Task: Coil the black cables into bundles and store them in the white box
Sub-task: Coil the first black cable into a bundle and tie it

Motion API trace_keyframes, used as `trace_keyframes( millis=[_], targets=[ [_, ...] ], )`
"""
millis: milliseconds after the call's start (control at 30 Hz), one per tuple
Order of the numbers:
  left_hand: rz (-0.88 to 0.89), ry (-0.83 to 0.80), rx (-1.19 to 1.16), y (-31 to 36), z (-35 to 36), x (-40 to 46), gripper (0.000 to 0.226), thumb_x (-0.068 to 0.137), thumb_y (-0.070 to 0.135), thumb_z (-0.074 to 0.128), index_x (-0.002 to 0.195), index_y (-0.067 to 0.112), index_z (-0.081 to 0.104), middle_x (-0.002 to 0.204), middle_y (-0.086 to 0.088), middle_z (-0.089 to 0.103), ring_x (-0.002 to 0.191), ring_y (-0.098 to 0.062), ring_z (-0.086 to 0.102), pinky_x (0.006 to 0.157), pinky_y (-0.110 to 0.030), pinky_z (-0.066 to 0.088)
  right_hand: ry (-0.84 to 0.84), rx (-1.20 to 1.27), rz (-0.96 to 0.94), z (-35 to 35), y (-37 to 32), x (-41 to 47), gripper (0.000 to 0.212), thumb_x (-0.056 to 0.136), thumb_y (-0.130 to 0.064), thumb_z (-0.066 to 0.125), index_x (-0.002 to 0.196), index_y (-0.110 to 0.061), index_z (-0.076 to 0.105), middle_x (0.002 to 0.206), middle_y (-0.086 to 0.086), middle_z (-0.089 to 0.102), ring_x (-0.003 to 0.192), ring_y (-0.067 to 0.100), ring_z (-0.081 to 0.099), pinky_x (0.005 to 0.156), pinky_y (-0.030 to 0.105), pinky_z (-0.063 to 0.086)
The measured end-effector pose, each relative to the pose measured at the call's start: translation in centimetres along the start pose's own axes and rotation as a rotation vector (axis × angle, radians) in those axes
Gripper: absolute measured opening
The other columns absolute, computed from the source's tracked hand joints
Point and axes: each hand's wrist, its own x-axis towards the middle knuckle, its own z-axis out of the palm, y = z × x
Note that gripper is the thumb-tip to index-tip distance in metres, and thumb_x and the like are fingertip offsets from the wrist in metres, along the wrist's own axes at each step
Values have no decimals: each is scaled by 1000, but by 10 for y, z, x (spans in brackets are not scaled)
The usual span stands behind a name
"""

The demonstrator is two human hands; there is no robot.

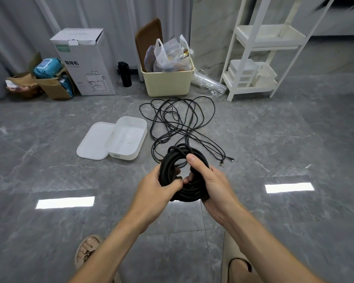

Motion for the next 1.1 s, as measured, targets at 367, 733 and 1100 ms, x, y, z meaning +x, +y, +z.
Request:
trace_keyframes(
  millis=[367,733,1100],
  targets=[
    [3,-62,-162,2,-12,5,61,85,-8,66,132,29,54,109,4,74,105,-12,69,82,-23,54,-100,-55,133,-1,-5,-1,14,92,-20,63,95,-8,70,84,7,71,76,16,69,71,28,56],
    [73,-171,-58,0,-17,9,72,78,6,74,133,46,49,119,19,69,114,-1,62,86,-14,50,-90,94,169,-4,1,5,18,86,-7,63,77,-10,78,88,10,73,76,20,70,77,32,56],
    [380,192,560,3,-6,3,59,82,40,76,135,38,51,111,26,65,105,9,57,86,-5,42,-54,-85,-21,-1,5,2,12,85,-9,66,80,-17,75,82,8,71,80,18,69,75,31,54]
  ],
)
